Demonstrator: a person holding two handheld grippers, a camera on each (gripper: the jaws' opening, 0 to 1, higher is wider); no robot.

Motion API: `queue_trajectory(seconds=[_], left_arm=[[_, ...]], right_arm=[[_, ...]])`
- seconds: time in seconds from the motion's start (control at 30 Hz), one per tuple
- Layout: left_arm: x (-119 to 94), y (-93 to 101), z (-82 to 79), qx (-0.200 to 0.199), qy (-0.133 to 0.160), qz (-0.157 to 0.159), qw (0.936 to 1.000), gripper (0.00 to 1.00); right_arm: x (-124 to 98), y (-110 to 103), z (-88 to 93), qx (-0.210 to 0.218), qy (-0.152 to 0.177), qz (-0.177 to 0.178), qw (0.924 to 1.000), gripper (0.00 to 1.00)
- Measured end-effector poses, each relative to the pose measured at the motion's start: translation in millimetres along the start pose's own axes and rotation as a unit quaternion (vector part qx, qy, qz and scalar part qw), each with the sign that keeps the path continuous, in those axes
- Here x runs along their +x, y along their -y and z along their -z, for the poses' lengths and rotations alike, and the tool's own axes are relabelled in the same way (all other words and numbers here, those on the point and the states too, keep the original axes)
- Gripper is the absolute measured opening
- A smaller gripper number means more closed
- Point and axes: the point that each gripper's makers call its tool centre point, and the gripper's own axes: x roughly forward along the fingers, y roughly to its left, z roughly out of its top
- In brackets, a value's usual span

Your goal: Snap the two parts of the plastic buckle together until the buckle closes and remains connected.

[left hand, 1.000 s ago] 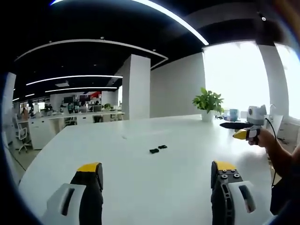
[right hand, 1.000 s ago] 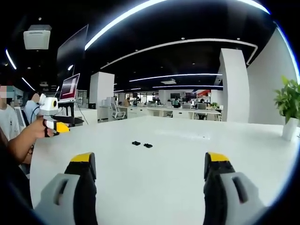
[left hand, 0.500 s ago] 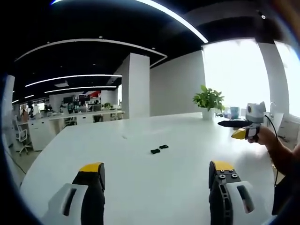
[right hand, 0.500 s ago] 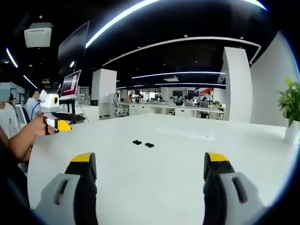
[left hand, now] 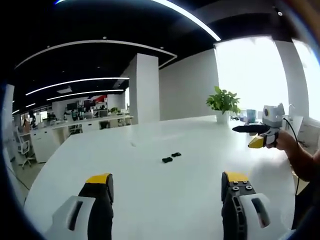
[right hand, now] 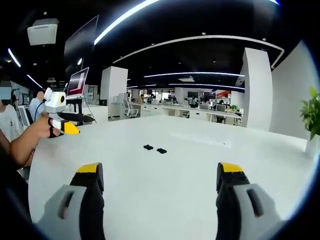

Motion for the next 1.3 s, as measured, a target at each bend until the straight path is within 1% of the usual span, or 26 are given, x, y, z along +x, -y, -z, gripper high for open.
queue_trajectory(seconds=[0.1, 0.23, 0.37, 0.4, 0.47, 0.53, 0.57, 0.67, 0.8, 0.83, 0.9, 0.97, 1.0, 1.07, 1.1, 1.17, 1.23, 1.3], left_arm=[[1, 0.2, -0.5, 0.001, -0.002, 0.000, 1.0000, 0.91], [2, 2.0, -1.8, 0.003, -0.001, 0.002, 1.0000, 0.90], [8, -9.7, -1.3, 0.003, -0.009, 0.009, 0.9999, 0.89], [9, -10.2, -1.3, 0.004, -0.010, 0.009, 0.9999, 0.89], [10, -12.8, -2.2, 0.005, -0.008, 0.007, 0.9999, 0.88], [12, -14.1, 0.3, 0.000, -0.015, 0.010, 0.9998, 0.88], [13, -14.7, 1.3, 0.000, -0.017, 0.010, 0.9998, 0.88], [13, -11.6, 3.2, -0.001, -0.020, 0.009, 0.9998, 0.88], [13, -10.8, 2.9, -0.001, -0.023, 0.008, 0.9997, 0.88], [14, -9.2, 1.6, -0.004, -0.022, 0.014, 0.9997, 0.88], [15, -12.1, -1.8, -0.012, -0.021, 0.026, 0.9993, 0.85], [15, -9.7, -2.9, -0.013, -0.019, 0.024, 0.9994, 0.87], [15, -11.6, -4.3, -0.010, -0.018, 0.016, 0.9997, 0.87], [16, -12.4, -4.5, -0.007, -0.023, 0.015, 0.9996, 0.85], [16, -11.4, -5.3, -0.010, -0.022, 0.018, 0.9995, 0.84], [18, -8.0, -6.3, -0.014, -0.024, 0.025, 0.9993, 0.86], [21, -7.1, -3.6, -0.005, -0.033, 0.021, 0.9992, 0.94], [23, -9.5, -3.2, -0.002, -0.036, 0.020, 0.9992, 0.95]], right_arm=[[1, -2, -0.7, -0.002, -0.002, -0.001, 1.0000, 0.94], [3, -2, -0.4, -0.004, -0.014, -0.002, 0.9999, 0.94], [5, -3, -0.8, -0.006, -0.017, -0.009, 0.9998, 0.93], [7, -4, -1.0, -0.009, -0.016, -0.013, 0.9997, 0.92], [10, -5, 2.8, -0.015, -0.028, -0.016, 0.9994, 0.92], [11, -4, 2.8, -0.019, -0.031, -0.016, 0.9992, 0.92], [12, -2, 1.8, -0.022, -0.031, -0.014, 0.9992, 0.92], [14, 2, -4.0, -0.015, -0.020, -0.012, 0.9996, 0.86], [14, -3, -5.1, -0.007, -0.019, -0.019, 0.9996, 0.86], [14, -4, -5.0, -0.008, -0.021, -0.019, 0.9996, 0.86], [14, -5, -5.5, -0.013, -0.023, -0.020, 0.9994, 0.86], [14, -4, -6.6, -0.016, -0.025, -0.020, 0.9993, 0.86], [14, -4, -6.6, -0.016, -0.026, -0.020, 0.9993, 0.87], [17, -4, -4.1, -0.017, -0.031, -0.023, 0.9991, 0.90], [20, -4, 2.3, -0.011, -0.044, -0.028, 0.9986, 0.91], [23, -5, 6.0, -0.005, -0.048, -0.035, 0.9982, 0.91], [24, -5, 6.9, 0.000, -0.051, -0.040, 0.9979, 0.93], [28, -2, 5.1, 0.003, -0.050, -0.042, 0.9979, 0.94]])
